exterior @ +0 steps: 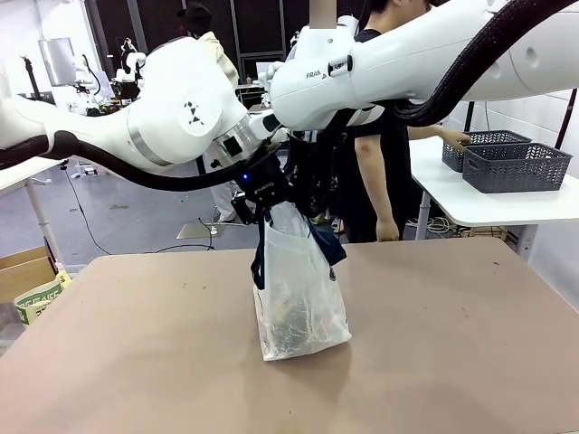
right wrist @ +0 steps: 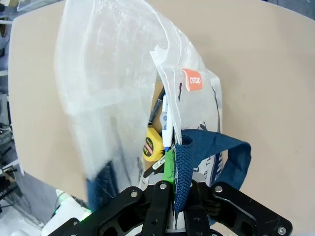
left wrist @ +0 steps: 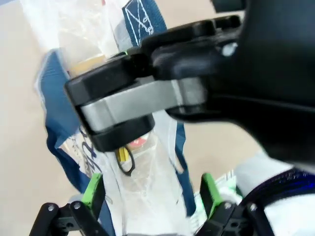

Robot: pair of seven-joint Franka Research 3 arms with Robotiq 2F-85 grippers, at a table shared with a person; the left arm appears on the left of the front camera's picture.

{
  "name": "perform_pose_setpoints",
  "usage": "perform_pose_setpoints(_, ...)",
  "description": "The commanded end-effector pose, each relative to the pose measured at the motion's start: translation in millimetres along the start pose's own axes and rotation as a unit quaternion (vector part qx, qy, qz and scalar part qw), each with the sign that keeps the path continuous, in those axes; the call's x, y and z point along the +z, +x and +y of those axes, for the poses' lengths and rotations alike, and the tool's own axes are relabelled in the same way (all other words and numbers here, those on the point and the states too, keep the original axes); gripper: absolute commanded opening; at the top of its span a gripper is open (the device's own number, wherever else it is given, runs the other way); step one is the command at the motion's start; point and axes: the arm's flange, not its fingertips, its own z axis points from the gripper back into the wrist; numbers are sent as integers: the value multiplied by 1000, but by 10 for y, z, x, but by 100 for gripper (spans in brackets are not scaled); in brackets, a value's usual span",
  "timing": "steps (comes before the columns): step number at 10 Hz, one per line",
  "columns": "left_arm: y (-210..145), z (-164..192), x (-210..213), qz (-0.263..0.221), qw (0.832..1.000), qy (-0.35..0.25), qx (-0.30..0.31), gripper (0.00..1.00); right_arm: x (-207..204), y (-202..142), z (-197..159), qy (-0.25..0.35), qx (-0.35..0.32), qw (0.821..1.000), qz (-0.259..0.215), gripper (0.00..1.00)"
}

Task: Transfer purchased items from the store into the shopping bag.
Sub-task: Move the Reusable shopping bag to the right side of the table.

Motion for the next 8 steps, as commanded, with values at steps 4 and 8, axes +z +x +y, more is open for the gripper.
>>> perform_pose_setpoints(4, 13, -109, 32, 1, 998, 54, -14, 42, -39, -18, -63, 11, 10, 1000, 5, 0)
perform_pose_setpoints(8, 26, -93, 75, -4, 999, 39, -7, 0, -19, -19, -87, 13, 9, 1000, 2, 0)
